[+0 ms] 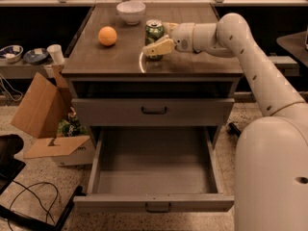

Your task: Pick green can from middle drawer and place on counter

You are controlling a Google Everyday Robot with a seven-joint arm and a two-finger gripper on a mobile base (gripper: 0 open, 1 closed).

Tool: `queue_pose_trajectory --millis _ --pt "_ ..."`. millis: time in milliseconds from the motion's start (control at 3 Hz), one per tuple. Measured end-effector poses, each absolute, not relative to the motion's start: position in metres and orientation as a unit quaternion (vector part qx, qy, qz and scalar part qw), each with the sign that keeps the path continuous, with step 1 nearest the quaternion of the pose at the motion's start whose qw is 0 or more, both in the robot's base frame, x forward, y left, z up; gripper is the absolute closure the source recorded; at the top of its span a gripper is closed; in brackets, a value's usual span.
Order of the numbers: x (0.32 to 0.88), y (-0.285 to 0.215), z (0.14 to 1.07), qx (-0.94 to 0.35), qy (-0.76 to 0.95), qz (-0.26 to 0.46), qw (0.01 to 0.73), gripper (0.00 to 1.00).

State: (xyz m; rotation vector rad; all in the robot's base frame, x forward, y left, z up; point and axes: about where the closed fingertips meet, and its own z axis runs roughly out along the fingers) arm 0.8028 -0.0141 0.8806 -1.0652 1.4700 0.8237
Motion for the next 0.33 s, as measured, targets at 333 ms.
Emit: queue_pose_trajectory --millis 333 --pt "0.8028 -0.0140 0.8806 -0.449 0.619 0.347 0.543 0.00"
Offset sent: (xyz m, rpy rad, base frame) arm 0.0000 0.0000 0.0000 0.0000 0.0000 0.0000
